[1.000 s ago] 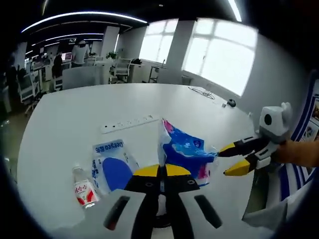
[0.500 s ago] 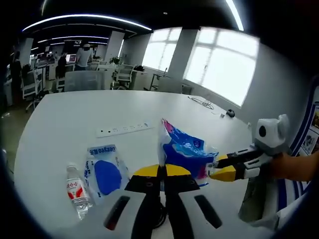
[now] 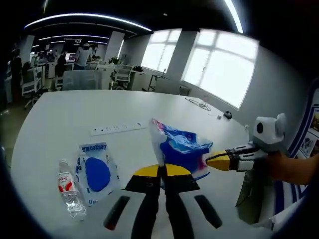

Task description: Arrange the tabletop items into an orderly group along one side of the table until the central work area is clear of visible clutter.

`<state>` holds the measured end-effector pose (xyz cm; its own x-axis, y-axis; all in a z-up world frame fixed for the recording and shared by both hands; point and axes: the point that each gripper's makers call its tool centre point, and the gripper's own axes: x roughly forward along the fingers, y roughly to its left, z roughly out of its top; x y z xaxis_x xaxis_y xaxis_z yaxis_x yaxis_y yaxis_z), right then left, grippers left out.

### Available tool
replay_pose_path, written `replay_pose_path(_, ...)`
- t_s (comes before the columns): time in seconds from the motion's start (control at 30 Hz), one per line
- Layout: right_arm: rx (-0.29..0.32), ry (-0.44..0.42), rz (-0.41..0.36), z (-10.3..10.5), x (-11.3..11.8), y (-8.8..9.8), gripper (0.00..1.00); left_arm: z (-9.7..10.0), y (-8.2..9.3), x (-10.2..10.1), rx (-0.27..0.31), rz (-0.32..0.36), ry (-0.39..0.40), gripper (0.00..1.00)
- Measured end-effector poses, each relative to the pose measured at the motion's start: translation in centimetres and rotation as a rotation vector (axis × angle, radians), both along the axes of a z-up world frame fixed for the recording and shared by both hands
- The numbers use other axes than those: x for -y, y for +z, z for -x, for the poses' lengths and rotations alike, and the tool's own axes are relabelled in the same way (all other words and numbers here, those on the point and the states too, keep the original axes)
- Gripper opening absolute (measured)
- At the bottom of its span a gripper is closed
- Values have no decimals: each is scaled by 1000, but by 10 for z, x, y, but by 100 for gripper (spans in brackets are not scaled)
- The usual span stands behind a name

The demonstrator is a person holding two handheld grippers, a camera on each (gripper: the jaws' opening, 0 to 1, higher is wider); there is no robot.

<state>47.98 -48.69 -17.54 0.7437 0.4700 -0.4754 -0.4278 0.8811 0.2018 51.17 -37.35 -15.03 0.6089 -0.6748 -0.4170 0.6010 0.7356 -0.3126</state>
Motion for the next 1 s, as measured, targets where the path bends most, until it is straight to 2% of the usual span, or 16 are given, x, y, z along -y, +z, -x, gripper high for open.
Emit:
replay_pose_path(0.5,20,-63,1,13,43,11,0,21,-4,41,-5,-18,-52,0)
replay_pose_path(1.0,37,-102,3,20,79,18,0,31,-8,80,-24,-26,-86,0)
